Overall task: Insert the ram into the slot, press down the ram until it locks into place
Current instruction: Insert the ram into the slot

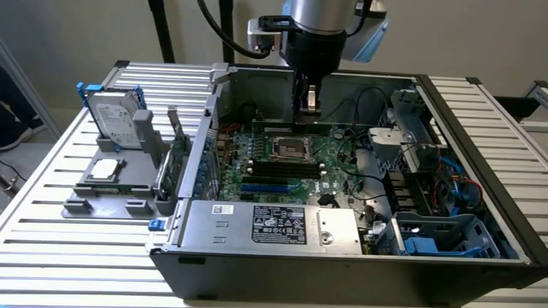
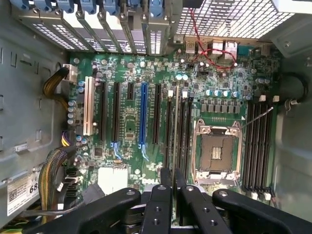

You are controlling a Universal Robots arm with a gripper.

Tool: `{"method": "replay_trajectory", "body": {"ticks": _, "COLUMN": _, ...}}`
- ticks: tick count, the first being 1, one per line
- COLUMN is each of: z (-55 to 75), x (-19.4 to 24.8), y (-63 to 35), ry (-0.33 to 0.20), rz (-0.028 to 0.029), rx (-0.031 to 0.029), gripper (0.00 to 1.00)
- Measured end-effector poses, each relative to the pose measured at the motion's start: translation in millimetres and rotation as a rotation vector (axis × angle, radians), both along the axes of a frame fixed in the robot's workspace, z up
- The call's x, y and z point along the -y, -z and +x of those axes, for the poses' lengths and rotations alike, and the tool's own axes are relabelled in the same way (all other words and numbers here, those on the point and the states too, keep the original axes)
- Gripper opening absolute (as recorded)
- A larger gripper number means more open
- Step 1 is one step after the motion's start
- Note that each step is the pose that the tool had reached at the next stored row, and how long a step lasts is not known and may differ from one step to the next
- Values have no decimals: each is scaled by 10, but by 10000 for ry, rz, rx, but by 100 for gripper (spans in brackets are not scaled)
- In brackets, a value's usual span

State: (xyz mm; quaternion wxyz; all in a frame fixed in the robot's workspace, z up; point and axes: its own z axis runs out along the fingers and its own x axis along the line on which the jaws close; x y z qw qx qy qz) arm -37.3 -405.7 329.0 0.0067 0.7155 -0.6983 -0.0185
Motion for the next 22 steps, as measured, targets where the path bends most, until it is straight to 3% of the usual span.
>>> {"method": "replay_trajectory", "body": {"ticks": 22, "z": 43, "x": 12, "y": 399, "ry": 299, "rz": -1, "rx": 0, "gripper": 14}}
